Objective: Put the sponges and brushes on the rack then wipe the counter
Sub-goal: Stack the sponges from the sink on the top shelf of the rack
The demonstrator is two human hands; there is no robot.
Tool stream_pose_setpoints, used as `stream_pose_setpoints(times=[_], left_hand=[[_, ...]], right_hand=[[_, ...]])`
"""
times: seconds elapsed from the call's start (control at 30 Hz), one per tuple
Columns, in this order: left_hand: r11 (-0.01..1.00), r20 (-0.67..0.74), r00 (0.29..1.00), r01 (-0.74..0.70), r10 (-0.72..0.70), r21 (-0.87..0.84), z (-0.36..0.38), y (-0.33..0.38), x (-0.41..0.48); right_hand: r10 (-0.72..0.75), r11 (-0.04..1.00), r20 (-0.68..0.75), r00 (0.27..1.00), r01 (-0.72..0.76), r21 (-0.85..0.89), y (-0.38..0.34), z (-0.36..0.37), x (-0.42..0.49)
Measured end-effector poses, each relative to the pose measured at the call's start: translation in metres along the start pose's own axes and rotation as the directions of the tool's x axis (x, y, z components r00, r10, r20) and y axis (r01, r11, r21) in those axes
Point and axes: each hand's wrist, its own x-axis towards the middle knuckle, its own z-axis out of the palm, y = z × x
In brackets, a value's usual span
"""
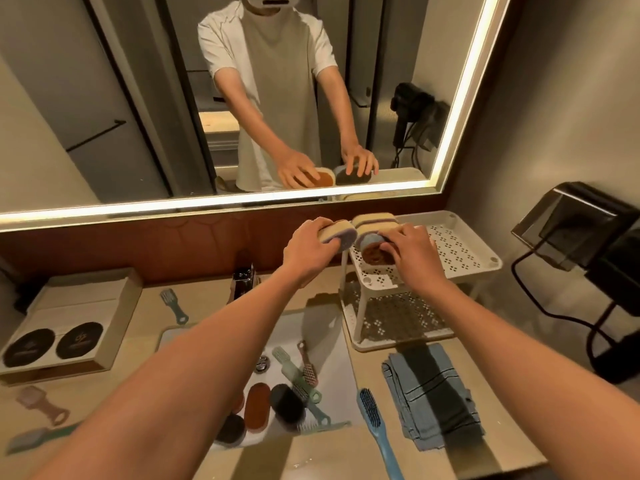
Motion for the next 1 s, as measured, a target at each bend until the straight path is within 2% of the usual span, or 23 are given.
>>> stream_pose_setpoints(times=[0.2, 0.4, 0.57, 0.8, 1.0], left_hand=[[0.998, 0.008, 0.999, 0.049, -0.049, 0.029, 0.019, 0.011, 0.011], [0.993, -0.110, 0.987, 0.120, -0.117, 0.020, 0.027, 0.018, 0.013], [0.990, -0.121, 0.983, 0.138, -0.136, 0.009, 0.029, 0.018, 0.013], [0.995, -0.124, 0.989, 0.085, -0.078, 0.052, 0.032, 0.029, 0.008], [0.997, -0.106, 0.994, 0.024, -0.017, 0.068, 0.036, 0.039, 0.003]], right_hand=[[-0.027, 0.999, 0.008, 1.000, 0.027, 0.032, 0.022, 0.012, 0.011], [-0.104, 0.994, -0.025, 0.994, 0.105, 0.021, 0.023, 0.016, 0.016], [-0.141, 0.990, -0.016, 0.990, 0.142, 0.024, 0.021, 0.020, 0.021], [-0.102, 0.993, -0.021, 0.995, 0.103, 0.062, 0.020, 0.027, 0.019], [0.011, 0.977, 0.041, 0.999, -0.019, 0.213, 0.023, 0.025, 0.017]])
